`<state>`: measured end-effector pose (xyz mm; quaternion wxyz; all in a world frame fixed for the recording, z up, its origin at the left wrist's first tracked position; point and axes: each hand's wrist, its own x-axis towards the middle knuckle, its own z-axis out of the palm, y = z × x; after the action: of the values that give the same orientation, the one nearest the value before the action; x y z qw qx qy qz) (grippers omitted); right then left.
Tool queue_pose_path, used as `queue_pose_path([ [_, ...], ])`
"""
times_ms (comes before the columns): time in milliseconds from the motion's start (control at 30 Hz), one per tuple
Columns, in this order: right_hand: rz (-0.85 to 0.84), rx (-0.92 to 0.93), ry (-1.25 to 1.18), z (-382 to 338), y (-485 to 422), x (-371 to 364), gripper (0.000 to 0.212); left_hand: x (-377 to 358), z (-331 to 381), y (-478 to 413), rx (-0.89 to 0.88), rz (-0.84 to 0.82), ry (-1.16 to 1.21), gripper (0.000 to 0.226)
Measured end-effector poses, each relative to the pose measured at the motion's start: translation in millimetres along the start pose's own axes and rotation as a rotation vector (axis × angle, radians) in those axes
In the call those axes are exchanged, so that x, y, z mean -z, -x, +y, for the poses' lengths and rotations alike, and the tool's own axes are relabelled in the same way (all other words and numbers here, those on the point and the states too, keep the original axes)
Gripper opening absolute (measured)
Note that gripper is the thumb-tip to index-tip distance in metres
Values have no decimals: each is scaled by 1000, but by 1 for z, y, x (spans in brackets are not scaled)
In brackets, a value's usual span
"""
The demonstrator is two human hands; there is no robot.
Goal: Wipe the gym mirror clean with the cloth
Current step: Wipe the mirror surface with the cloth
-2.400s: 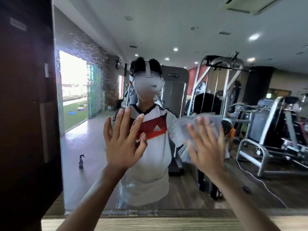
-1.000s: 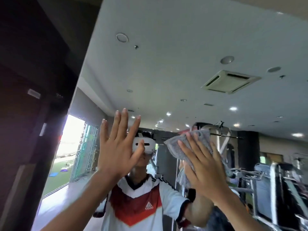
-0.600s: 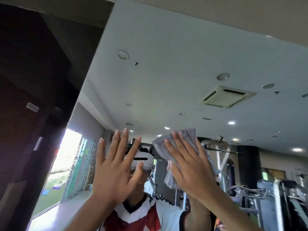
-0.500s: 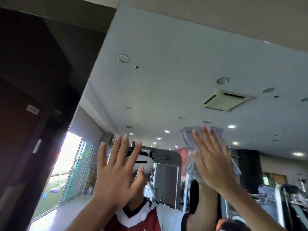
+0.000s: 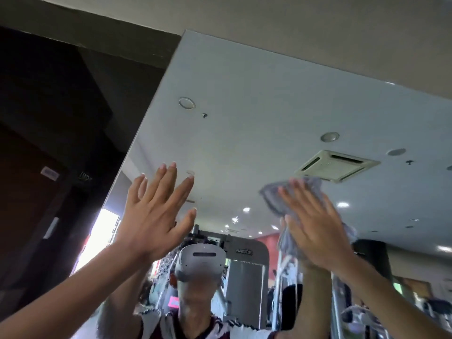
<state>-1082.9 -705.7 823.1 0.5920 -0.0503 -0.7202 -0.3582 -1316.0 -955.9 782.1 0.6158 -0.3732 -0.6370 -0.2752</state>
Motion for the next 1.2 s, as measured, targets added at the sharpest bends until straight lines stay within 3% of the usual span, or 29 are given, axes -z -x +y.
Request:
queue_pose_path([
  [133, 93, -400, 54, -14, -71, -4, 66, -2, 0, 0, -8, -1, 23, 67],
  [200, 119, -470, 76, -45, -85, -10, 67, 0, -1, -1, -1, 0, 15, 68],
  [333, 7, -2, 97, -90, -42, -17, 58, 3, 1, 0, -12, -13, -30, 68],
  [400, -31, 97, 68, -66, -26, -12, 56, 10, -6, -4, -73, -23, -74, 67],
  [467, -17, -34, 48, -36, -31, -6, 58, 16, -22, -8, -167, -31, -125, 65],
  [533, 8, -288, 20, -22, -57, -1, 67, 17, -36, -8, -223, -52, -155, 65],
  [600, 84, -491, 36, -34, -95, -2, 72, 14, -40, -6, -176, -45, -109, 66],
  [667, 81, -570, 41, -59, -130, -6, 72, 9, -40, -5, -102, -12, -73, 70],
  [733, 15, -429, 59, -90, -144, -8, 72, 7, -41, -3, -43, 18, -63, 73],
  [867, -148, 92, 65, -118, -99, -12, 62, 8, -51, 7, 76, 20, -15, 75],
  [933, -161, 179, 69, -96, -69, -9, 59, 5, -52, 13, 55, 22, -16, 74],
  [1067, -94, -104, 53, -49, -90, 4, 65, 3, -53, 14, 54, 21, 4, 75],
  [1200, -46, -413, 95, -79, -141, -4, 77, 2, -53, 15, 54, 38, 21, 75],
])
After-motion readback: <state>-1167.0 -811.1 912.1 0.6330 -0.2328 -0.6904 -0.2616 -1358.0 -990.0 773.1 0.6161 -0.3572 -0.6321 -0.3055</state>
